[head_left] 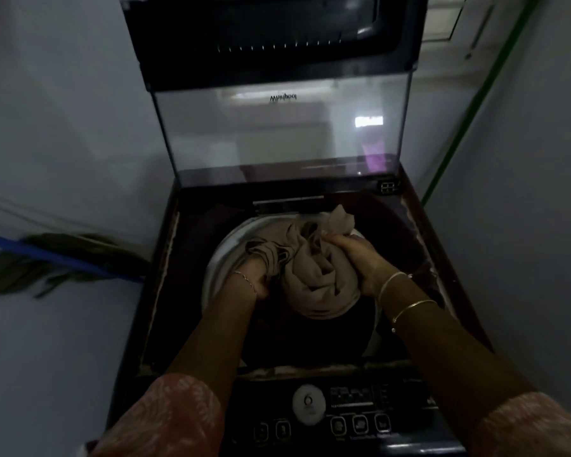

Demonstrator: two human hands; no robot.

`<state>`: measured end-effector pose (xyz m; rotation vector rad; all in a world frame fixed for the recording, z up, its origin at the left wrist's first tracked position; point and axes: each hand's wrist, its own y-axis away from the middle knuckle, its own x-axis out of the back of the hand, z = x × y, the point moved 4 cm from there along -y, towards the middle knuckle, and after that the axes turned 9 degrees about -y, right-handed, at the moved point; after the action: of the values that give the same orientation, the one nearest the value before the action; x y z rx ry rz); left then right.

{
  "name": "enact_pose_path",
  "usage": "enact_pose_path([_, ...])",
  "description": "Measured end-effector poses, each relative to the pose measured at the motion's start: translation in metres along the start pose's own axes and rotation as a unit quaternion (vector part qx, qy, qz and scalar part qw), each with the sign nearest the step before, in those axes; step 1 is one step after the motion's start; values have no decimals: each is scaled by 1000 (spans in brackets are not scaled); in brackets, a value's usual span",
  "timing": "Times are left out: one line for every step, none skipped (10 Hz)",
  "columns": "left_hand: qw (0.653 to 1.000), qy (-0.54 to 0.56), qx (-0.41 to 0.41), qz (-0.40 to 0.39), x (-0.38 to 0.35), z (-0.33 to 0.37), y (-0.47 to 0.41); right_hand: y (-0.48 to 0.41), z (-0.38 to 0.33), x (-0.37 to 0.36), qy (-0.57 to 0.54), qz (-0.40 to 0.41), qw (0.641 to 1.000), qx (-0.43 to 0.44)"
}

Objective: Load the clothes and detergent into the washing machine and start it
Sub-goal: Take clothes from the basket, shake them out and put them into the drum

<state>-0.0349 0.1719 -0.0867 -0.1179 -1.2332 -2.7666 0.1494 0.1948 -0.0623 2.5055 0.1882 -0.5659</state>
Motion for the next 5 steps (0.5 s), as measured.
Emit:
enact_pose_path([999, -32, 20, -12, -5, -13, -28, -15, 9, 10, 62, 24, 998, -10])
enact_pose_path([999, -39, 28, -15, -15, -8, -19, -20, 18, 19, 107, 63, 992, -33])
enact_pose_path([998, -12, 37, -40, -18, -11, -30, -19, 25, 25, 109, 109, 985, -79])
enact_pose_path([993, 72, 60, -73, -23, -13, -27, -12, 27, 19, 66, 128, 983, -118])
enact_pose_path([990, 103, 46, -82, -25, -15, -21, -9, 28, 16, 35, 136, 984, -107])
